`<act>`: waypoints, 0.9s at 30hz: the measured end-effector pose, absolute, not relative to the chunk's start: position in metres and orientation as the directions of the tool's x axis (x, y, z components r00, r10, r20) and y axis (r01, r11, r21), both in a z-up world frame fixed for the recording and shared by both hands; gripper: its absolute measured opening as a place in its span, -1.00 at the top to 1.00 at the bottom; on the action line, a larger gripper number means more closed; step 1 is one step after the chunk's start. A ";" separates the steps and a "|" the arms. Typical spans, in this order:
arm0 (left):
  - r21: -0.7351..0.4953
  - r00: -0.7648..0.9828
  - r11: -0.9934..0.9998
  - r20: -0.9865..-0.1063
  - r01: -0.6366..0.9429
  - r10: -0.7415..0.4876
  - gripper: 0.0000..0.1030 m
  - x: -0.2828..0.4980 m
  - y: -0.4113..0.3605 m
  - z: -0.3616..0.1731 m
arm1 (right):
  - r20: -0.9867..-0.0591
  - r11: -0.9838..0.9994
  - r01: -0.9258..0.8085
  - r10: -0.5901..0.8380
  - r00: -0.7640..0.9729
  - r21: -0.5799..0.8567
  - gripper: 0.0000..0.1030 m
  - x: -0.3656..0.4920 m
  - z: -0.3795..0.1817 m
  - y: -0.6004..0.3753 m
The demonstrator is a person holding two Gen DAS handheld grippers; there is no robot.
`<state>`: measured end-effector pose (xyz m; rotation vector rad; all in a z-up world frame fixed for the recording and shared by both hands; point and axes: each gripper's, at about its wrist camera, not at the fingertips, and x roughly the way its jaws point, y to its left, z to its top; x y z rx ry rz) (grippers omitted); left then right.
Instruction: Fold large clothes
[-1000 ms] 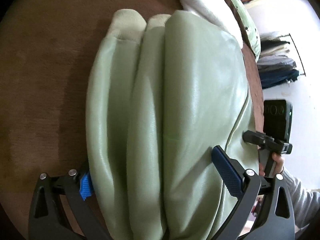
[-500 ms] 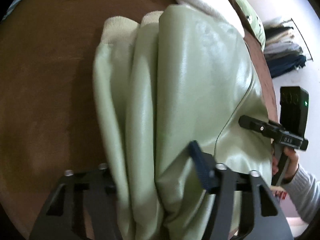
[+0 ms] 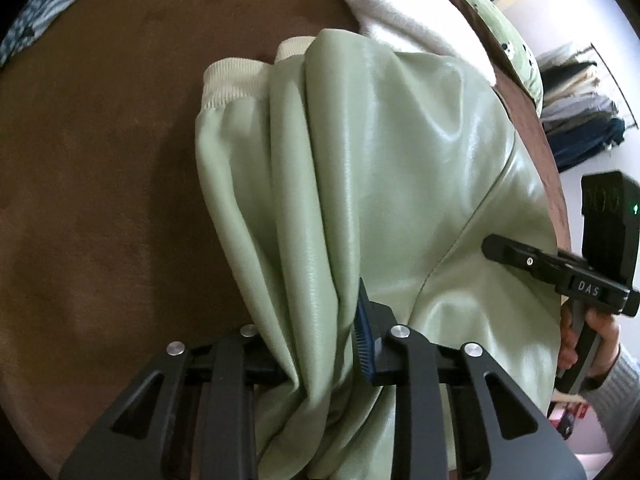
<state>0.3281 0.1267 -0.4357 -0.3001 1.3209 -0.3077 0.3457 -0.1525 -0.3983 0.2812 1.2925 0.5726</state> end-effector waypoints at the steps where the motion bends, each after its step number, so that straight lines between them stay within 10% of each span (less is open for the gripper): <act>1: -0.385 0.226 0.922 -0.895 0.047 -0.385 0.47 0.326 0.128 -0.436 | -0.820 0.829 -0.240 0.548 0.165 0.505 0.25 0.345 -0.397 -0.153; 27: -0.333 0.343 0.940 -0.877 0.067 -0.335 0.67 0.298 0.114 -0.295 | -0.738 0.760 -0.313 0.641 0.210 0.570 0.58 0.338 -0.257 -0.144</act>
